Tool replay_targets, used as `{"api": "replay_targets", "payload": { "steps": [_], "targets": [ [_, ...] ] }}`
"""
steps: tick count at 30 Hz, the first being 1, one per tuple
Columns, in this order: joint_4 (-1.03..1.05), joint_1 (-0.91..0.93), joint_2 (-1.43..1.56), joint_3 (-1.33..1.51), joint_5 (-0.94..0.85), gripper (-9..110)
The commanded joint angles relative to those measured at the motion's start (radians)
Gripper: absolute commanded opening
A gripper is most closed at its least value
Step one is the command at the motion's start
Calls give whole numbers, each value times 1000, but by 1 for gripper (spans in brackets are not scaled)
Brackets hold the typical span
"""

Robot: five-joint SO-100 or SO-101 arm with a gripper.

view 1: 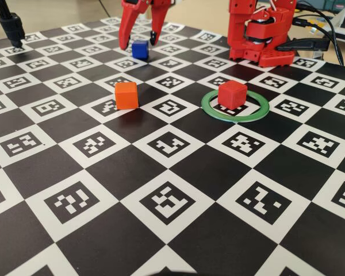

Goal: Grab the red cube then put it in the green circle then put the blue cube on top and finally the orange cube on top

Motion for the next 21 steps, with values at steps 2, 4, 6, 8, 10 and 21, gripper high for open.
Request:
{"api": "replay_targets", "payload": {
  "steps": [2,4,6,8,10,21],
  "targets": [
    [-37,9,-5,-12,17,42],
    [-41,9,-12,-12,21,42],
    [-43,8,-12,-14,26,42],
    [-44,6,-12,-14,29,42],
    [-44,5,-12,-14,35,42],
    [-44,-8,-14,-18,158,42]
  ]
}}
